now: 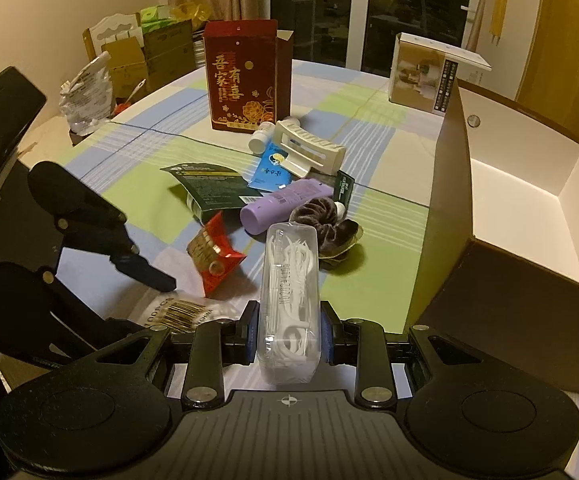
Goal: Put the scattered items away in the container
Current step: 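Grasp the cotton swab bag with the left tool while the right tool holds the clear case, then carry both items over the brown box and open both tools to drop them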
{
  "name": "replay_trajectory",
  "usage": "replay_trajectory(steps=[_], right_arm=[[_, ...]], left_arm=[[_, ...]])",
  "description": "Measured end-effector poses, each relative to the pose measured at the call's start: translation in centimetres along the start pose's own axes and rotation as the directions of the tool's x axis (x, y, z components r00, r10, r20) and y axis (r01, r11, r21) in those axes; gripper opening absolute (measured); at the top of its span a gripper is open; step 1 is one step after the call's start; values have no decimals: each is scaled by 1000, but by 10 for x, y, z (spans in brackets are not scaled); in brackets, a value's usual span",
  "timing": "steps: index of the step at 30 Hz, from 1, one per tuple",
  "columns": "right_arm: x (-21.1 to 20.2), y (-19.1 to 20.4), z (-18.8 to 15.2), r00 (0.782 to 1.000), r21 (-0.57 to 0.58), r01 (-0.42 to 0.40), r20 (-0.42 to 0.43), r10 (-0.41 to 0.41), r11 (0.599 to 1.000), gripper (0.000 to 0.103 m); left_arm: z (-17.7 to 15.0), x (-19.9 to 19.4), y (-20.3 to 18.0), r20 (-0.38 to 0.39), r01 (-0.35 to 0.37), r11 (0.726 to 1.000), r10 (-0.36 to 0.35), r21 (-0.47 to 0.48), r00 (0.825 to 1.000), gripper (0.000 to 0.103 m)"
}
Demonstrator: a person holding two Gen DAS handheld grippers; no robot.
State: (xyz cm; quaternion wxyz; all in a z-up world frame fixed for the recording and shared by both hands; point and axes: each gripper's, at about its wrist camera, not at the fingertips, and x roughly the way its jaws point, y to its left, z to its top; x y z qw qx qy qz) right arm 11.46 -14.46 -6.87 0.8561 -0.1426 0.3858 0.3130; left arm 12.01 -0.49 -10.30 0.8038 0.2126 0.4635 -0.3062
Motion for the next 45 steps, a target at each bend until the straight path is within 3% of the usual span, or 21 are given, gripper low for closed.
replay_trajectory(steps=[5,14,30,45], right_arm=[[-9,-2,-2,1000,23,16,8,-16,1000,32],[-33,-1,-2,999,55,31,33,-32,998,32],[-78,3,4,995,103,47,80,-56,994,32],[-120,-32,10,984,162,120,111,-139,979,32]], left_arm=[[3,-11,-5,13,-34,998,35,-57,999,20],[5,-28,-11,2,-80,990,81,-117,997,12],[12,-80,-29,49,-112,981,122,-160,991,12],[75,-110,-50,147,-94,989,110,-114,983,12]])
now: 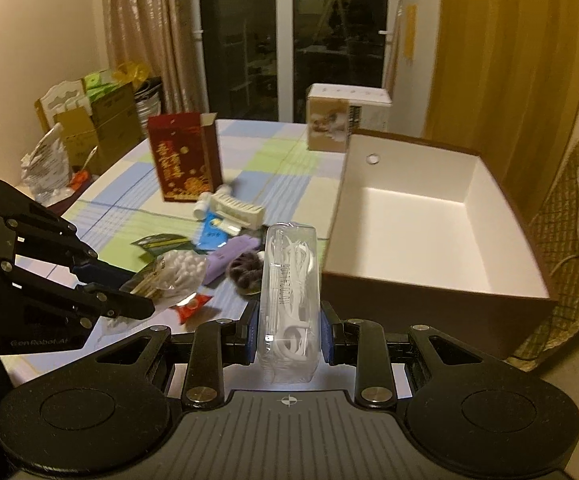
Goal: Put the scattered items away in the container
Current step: 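Carry both items over the brown box and open both tools to drop them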
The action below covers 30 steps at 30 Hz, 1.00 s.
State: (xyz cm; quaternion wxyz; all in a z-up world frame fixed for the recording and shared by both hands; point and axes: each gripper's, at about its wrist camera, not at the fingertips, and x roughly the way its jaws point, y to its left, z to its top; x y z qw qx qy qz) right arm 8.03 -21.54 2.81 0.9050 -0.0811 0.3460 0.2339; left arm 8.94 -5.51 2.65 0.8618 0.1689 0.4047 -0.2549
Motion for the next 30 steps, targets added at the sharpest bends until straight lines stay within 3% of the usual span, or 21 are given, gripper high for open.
replay_trajectory(steps=[10,18,30], right_arm=[[-22,-59,23,992,82,112,56,-117,990,32],[-15,-103,41,982,108,169,62,-176,980,32],[19,-139,47,983,140,178,23,-183,974,32]], left_arm=[[69,13,-21,76,57,997,-60,43,995,12],[123,50,-34,111,82,995,-88,61,990,12],[149,112,-37,82,63,992,-72,106,994,12]])
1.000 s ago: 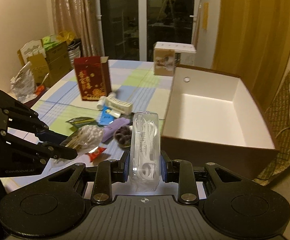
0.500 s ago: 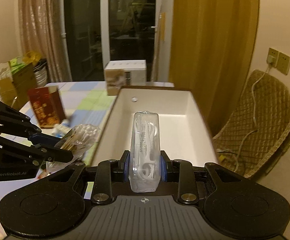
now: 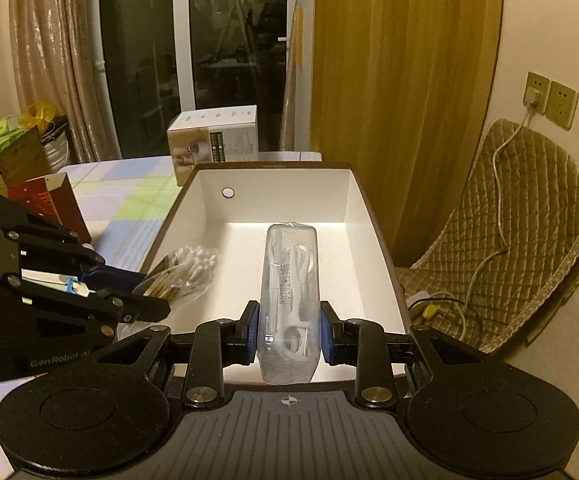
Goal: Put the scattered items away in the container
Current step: 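Carry both items over the brown box and open both tools to drop them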
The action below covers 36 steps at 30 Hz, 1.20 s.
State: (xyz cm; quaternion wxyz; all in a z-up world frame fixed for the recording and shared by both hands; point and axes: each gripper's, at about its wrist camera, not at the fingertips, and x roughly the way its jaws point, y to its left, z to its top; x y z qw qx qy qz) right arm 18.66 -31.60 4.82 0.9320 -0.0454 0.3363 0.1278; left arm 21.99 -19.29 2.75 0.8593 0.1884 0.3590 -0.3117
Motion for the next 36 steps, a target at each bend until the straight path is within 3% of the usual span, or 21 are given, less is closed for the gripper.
replay_trajectory(steps=[4,7,21,36], right_arm=[[10,-4,2,1000,0,-1,-11,1,1000,32],[15,-7,3,1000,-4,1,-16,-1,1000,32],[32,-7,7,999,-20,-9,-42,8,1000,32],[71,-11,3,992,-30,-27,-128,23,999,33]], left_arm=[[1,11,2,-5,0,1000,0,-1,1000,15],[1,15,3,7,7,1000,-7,-4,1000,35],[-4,7,8,22,-28,1000,28,11,999,35],[-9,2,14,28,-37,999,37,2,999,40]])
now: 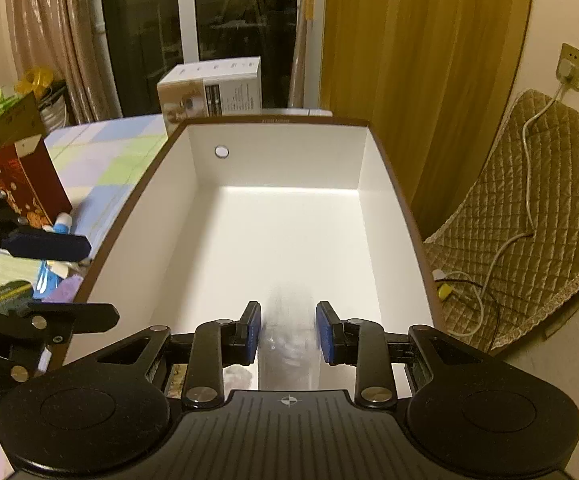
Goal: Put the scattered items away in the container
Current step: 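Withdraw both tools from the box back toward the table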
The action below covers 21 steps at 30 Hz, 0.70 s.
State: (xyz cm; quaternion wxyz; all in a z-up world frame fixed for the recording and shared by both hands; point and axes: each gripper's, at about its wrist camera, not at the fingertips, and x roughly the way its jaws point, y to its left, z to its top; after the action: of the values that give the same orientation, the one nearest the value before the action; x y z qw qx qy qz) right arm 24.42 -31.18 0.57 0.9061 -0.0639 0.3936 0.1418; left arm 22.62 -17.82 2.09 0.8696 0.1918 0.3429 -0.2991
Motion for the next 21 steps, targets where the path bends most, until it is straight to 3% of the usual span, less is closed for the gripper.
replay_trajectory(steps=[21], right_arm=[[-37,-9,5,997,55,29,72,-33,998,33]], left_arm=[[-8,-21,4,16,-9,999,9,-33,1000,47]])
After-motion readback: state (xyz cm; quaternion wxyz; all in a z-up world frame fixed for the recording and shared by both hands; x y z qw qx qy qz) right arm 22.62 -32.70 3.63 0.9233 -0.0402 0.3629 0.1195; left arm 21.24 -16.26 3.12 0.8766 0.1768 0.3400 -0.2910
